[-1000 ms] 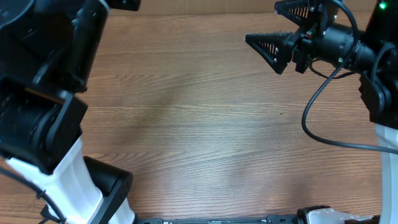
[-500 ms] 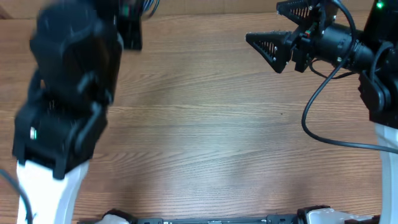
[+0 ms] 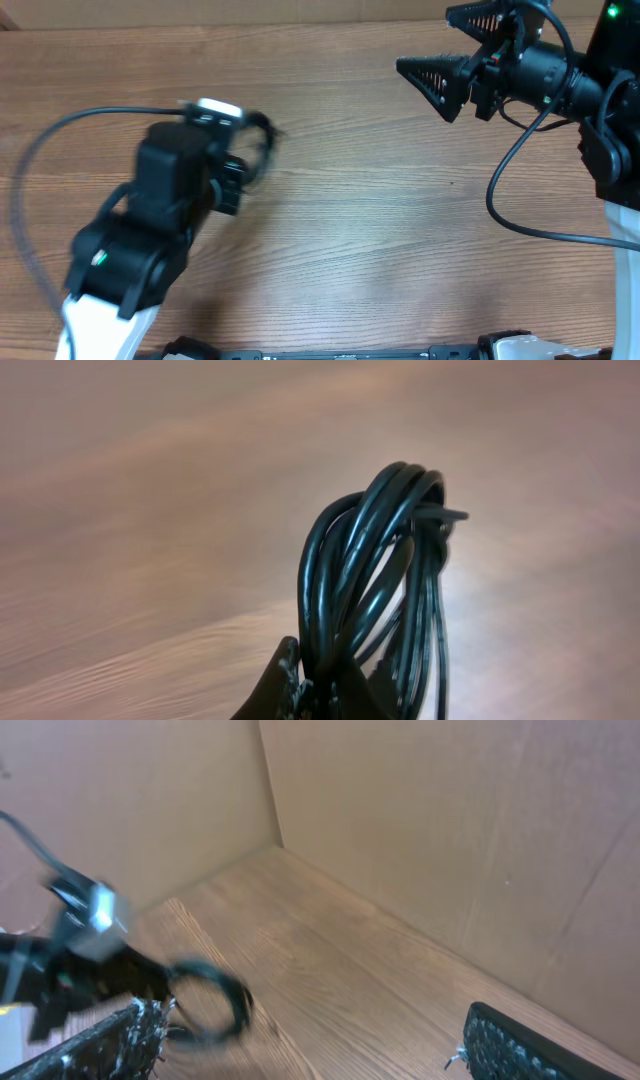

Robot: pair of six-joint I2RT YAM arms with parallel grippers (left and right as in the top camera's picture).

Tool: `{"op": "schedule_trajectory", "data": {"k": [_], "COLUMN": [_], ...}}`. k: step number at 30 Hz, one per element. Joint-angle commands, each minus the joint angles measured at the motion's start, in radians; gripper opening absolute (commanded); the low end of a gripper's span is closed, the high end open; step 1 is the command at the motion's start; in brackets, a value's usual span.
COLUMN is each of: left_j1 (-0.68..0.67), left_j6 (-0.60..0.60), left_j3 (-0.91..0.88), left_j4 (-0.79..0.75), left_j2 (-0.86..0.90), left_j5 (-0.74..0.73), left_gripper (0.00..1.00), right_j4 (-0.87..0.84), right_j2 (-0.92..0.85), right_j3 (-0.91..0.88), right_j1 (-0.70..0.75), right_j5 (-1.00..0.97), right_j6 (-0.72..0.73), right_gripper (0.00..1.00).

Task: Untangle cables

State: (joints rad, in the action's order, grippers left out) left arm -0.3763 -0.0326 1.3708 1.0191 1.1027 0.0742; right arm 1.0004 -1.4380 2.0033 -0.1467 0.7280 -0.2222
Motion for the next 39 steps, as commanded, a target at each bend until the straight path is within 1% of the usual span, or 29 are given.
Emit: {"op": "schedule_trajectory", "data": {"k": [1,3,5,6,7,8,9,13,16,20,24,31,32,33,34,35,36,39], "left_j1": [0.003,0.003,0.003,0.004,0.004,0.004,0.004,0.028,0.05,0.071,0.099,0.116,0.116,0.116,0.116,0.116,0.116,0.116], "left_j6": [-0.12,-0.145,-0.138,-0.134,-0.124,-0.109,-0.101,-0.101,-0.098,-0.093,-0.085,-0.071,-0.071,-0.071,-0.071,-0.071,-0.071,-0.071], "left_j3": [-0.018,-0.017,-0.017,-0.016,-0.015,-0.013,-0.01,0.029,0.046,0.047,0.047,0.047,0.047,0.047,0.047,0.047,0.047,0.047], "left_j4": [-0.029,-0.051,-0.092,-0.11,-0.125,-0.136,-0.142,-0.124,-0.122,-0.122,-0.128,-0.132,-0.131,-0.129,-0.127,-0.125,-0.122,-0.109], "left_j2": [0.043,0.078,0.111,0.121,0.126,0.129,0.129,0.129,0.129,0.129,0.129,0.13,0.13,0.13,0.13,0.13,0.13,0.13], "left_j5": [-0.557,-0.686,-0.755,-0.775,-0.782,-0.782,-0.782,-0.781,-0.782,-0.781,-0.781,-0.782,-0.782,-0.782,-0.782,-0.781,-0.782,-0.767], "left_gripper": [0.04,0.04,0.04,0.04,0.04,0.04,0.04,0.04,0.04,0.04,0.04,0.04,0.04,0.04,0.04,0.04,0.04,0.04], "right_j4": [0.049,0.135,0.237,0.273,0.305,0.339,0.363,0.445,0.456,0.456,0.426,0.343,0.329,0.314,0.304,0.294,0.28,0.235], "right_j2": [0.018,0.014,0.006,0.001,-0.003,-0.01,-0.017,-0.064,-0.092,-0.117,-0.122,-0.122,-0.122,-0.122,-0.122,-0.123,-0.123,-0.123], "right_j3": [0.005,0.005,0.005,0.005,0.005,0.005,0.005,0.003,-0.023,-0.089,-0.177,-0.317,-0.334,-0.352,-0.366,-0.377,-0.388,-0.405], "right_j1": [-0.005,-0.005,-0.005,-0.005,-0.005,-0.005,-0.005,-0.005,-0.005,-0.011,-0.035,-0.138,-0.152,-0.169,-0.185,-0.198,-0.214,-0.245], "right_j5": [-0.003,-0.003,-0.003,-0.002,-0.002,-0.002,-0.002,0.016,0.04,0.145,0.194,0.193,0.193,0.192,0.191,0.187,0.179,0.174], "right_j6": [-0.112,-0.225,-0.322,-0.349,-0.372,-0.393,-0.397,-0.397,-0.396,-0.397,-0.397,-0.397,-0.397,-0.403,-0.414,-0.416,-0.415,-0.414], "right_gripper": [0.94,0.94,0.94,0.8,0.64,0.54,0.53,0.6,0.62,0.64,0.65,0.66,0.6,0.49,0.36,0.17,0.04,0.04]}}
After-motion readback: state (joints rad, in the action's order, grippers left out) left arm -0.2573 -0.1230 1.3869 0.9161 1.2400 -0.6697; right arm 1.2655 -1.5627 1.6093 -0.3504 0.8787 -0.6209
